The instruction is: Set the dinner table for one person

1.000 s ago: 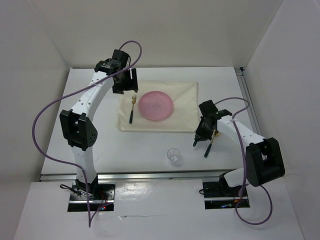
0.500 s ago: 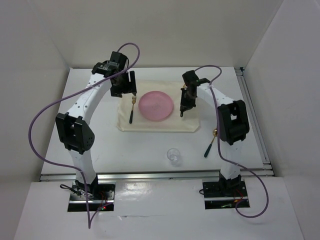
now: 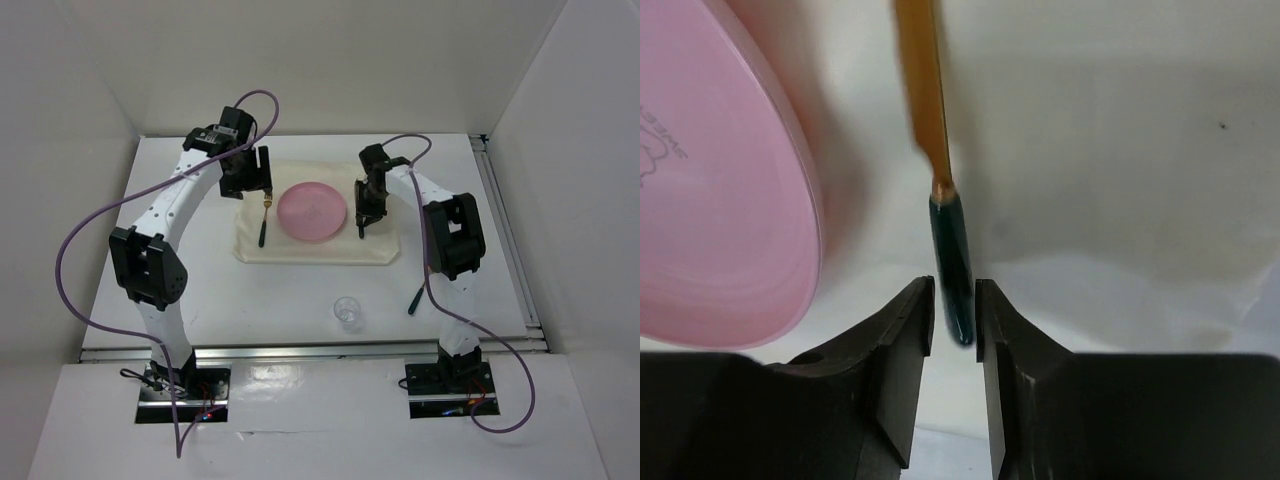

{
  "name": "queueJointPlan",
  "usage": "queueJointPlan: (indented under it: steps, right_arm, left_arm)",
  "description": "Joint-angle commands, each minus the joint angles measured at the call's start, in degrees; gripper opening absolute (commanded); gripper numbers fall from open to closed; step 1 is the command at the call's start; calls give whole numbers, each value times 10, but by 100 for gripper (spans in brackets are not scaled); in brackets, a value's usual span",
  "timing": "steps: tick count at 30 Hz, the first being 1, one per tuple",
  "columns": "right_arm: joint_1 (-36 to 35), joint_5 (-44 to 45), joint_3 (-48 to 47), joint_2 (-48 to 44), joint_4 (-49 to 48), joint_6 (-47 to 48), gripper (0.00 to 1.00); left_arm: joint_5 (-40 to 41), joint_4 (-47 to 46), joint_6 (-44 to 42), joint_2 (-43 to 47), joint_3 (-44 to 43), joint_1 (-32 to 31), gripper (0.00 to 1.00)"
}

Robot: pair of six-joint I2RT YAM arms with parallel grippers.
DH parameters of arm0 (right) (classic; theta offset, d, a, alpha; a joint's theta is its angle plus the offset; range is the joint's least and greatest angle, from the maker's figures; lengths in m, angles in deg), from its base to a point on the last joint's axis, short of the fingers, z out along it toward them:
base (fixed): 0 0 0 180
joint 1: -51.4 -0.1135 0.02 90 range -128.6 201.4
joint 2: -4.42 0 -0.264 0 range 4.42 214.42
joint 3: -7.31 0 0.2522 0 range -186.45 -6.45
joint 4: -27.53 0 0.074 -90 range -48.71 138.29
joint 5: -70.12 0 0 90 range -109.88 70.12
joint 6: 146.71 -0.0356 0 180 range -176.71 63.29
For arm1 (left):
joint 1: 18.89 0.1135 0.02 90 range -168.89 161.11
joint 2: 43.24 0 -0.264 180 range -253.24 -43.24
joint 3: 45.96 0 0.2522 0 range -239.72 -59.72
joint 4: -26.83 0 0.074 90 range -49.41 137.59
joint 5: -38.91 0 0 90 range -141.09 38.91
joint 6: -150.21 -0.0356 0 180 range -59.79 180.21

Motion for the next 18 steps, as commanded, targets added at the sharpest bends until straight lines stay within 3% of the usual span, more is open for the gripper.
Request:
queueJointPlan:
  steps: [1, 6, 9, 12, 14, 18]
  right_arm:
    - [-6, -6, -28, -11, 6, -3, 35]
    - [13, 19, -27, -62, 17, -15, 38]
    - [40, 19, 25, -127, 17, -25, 42]
    - [64, 26, 131, -214, 17, -50, 42]
    - [69, 41, 231, -285, 25, -68, 49]
    - [100, 48, 373, -386, 44, -133, 53]
  left_arm:
    - [7, 2, 1, 27, 3, -1, 83]
    - [7, 2, 1, 27, 3, -1, 83]
    - [7, 2, 1, 27, -2, -1, 83]
    - [1, 2, 1, 27, -8, -1, 83]
    - [1, 2, 1, 22, -8, -1, 83]
    - [-12, -9, 1, 17, -8, -1, 83]
